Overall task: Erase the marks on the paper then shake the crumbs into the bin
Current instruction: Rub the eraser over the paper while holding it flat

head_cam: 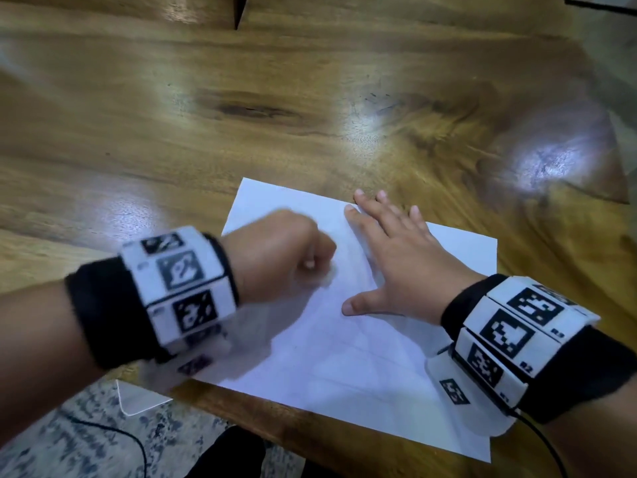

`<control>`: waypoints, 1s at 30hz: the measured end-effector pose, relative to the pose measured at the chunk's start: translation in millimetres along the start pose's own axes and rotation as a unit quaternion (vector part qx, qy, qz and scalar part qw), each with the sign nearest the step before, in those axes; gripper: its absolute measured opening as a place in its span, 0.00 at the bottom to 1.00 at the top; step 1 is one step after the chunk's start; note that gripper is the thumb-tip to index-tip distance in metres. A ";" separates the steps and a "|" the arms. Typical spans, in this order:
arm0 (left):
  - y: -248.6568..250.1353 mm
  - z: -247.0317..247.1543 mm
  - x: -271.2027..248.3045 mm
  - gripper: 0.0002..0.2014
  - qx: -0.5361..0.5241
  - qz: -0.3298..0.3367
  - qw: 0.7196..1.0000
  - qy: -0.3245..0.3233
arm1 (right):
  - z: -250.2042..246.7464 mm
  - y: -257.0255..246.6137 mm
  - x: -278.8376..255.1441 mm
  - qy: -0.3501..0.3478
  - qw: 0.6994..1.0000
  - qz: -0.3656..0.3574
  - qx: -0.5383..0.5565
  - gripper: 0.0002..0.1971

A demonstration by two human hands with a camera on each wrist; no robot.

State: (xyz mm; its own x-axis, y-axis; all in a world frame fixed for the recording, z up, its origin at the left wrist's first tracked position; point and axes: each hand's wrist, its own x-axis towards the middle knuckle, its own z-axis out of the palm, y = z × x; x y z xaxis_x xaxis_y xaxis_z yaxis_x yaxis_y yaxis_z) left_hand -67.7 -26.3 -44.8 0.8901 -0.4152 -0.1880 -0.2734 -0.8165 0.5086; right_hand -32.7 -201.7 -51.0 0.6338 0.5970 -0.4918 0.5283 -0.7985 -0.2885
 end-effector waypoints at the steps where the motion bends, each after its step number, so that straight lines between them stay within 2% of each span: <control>1: 3.3 4.0 -8.8 0.11 -0.014 0.008 0.999 -0.035 | 0.2 0.0 0.0 0.000 1.000 0.000 -0.001 0.61; 3: 2.8 5.0 -11.2 0.07 -0.029 -0.008 0.996 -0.083 | 0.3 -0.4 -0.4 0.001 1.000 -0.001 -0.003 0.61; 4: 1.3 0.4 -4.5 0.05 -0.024 -0.023 0.997 -0.069 | 0.2 -0.5 -0.6 0.001 1.000 -0.001 -0.003 0.61; 7: -3.0 -13.6 23.8 0.04 -0.015 -0.080 0.996 0.024 | -0.2 -1.1 -1.0 0.001 1.000 0.000 0.001 0.61; 9: -2.0 -11.5 28.5 0.05 -0.021 -0.094 0.995 0.038 | -0.6 -1.3 -0.6 0.001 1.000 0.000 0.003 0.61; 10: 0.6 -7.4 22.8 0.09 -0.019 -0.083 0.996 0.035 | -1.0 -1.2 -0.4 0.000 1.000 0.000 0.003 0.60; 12: 5.9 2.6 4.3 0.11 -0.024 -0.037 0.999 -0.012 | -1.4 -1.1 0.0 -0.001 1.000 0.001 0.001 0.60; 14: 9.5 5.7 -6.0 0.06 -0.040 -0.028 0.995 -0.085 | -1.9 0.3 -1.0 0.000 1.000 0.001 -0.001 0.60; 15: 6.9 4.4 -4.4 0.04 -0.042 -0.031 0.995 -0.089 | -1.3 0.0 -0.8 -0.001 1.000 0.000 -0.002 0.60; 19: 0.4 -10.1 24.1 0.05 0.010 -0.079 0.996 0.035 | 0.5 -0.6 -1.1 0.001 1.000 -0.002 -0.001 0.61; 21: 0.1 -7.0 18.4 0.08 0.009 -0.059 0.997 0.049 | 0.3 -0.4 -0.6 0.003 1.000 -0.002 0.002 0.61; 23: 2.1 4.0 -2.4 0.14 -0.005 -0.004 1.000 -0.001 | -0.1 -0.1 -0.5 0.000 1.000 -0.001 0.001 0.61; 24: 3.7 8.1 -13.2 0.14 -0.032 -0.007 0.999 -0.040 | 0.0 0.1 -0.1 0.000 1.000 -0.001 0.000 0.61; 26: 2.5 10.9 -23.0 0.07 -0.092 -0.039 0.990 -0.102 | 0.5 0.3 -0.6 -0.001 1.000 -0.002 -0.004 0.61; 27: 2.5 6.5 -19.8 0.03 -0.077 -0.044 0.990 -0.113 | 0.4 0.3 -0.6 -0.001 1.000 -0.003 -0.006 0.61; 28: 1.3 0.7 -11.7 0.02 -0.047 -0.046 0.993 -0.098 | 0.5 0.4 -0.4 -0.001 1.000 -0.004 -0.006 0.61; 30: -4.6 -12.7 10.6 0.06 -0.014 -0.081 0.997 -0.010 | 0.4 0.4 -0.3 0.000 1.000 -0.003 -0.003 0.61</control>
State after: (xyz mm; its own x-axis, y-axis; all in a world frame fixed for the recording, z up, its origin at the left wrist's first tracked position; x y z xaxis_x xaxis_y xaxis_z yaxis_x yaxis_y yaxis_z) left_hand -52.4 -21.9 -38.4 0.9146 -0.2863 -0.2857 -0.1160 -0.8624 0.4927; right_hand -32.9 -202.2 -51.3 0.6305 0.6019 -0.4901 0.5360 -0.7943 -0.2860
